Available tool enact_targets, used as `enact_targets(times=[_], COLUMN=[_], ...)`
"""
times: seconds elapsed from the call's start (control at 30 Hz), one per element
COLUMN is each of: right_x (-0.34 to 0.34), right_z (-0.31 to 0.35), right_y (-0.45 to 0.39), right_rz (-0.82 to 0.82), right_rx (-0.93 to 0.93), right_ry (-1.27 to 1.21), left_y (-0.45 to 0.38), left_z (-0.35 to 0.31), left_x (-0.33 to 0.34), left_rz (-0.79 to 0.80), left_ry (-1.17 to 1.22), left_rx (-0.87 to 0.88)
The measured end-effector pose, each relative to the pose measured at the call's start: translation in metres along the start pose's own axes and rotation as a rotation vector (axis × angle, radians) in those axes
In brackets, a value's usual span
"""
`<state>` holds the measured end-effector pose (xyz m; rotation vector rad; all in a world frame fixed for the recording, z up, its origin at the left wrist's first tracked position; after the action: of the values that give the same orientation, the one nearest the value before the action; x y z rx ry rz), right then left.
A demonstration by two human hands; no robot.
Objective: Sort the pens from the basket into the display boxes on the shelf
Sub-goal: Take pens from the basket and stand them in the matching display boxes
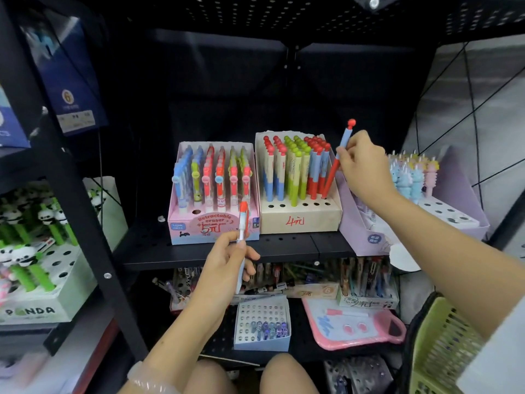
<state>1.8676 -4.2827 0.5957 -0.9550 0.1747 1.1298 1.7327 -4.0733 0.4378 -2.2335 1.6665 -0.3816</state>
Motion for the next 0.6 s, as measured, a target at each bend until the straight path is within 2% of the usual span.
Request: enact_targets(times=[0.17,0.3,0.4,0.5,0.57,0.6], right_x=[0.019,0.039,0.052,0.05,0.041,0.041], right_z=[-0.001,-0.009,-0.019,-0.02,-0.009,-0.002], right_y=[-0.001,-0.009,-0.003,0.006,0.015,0.023], right_rz=[0.139,0.267,0.298,0.249,0.165,0.192], right_rx=[0.025,0.145,0.187,0.153,0.098,0.087], right_ry=[0.19,0.335,0.444,0.44,0.293,0.163], left_y=[0.0,0.0,0.0,-0.001,-0.001,-0.002], left_z=[0.0,-0.002,-0.005,-0.008,-0.008,-0.008], left_x=[0.002,0.005,0.006,0.003,0.003,0.004], left_rz=[0.002,0.007,0.009,0.004,0.009,0.015], left_ry=[0.007,0.006,0.015,0.012,0.008,0.009], left_rx=[-0.001,0.007,0.026,0.046,0.053,0.054])
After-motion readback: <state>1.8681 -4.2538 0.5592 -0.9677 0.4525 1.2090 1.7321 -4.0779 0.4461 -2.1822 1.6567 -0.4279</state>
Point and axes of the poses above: each hand's wrist, its own y-axis away from the middle knuckle, its own x-axis out of the palm, z = x × y, the point moved 9 cm from there along -y, towards the middle knuckle, and after that the axes turned 14 degrees about x, right-handed, at the moved point
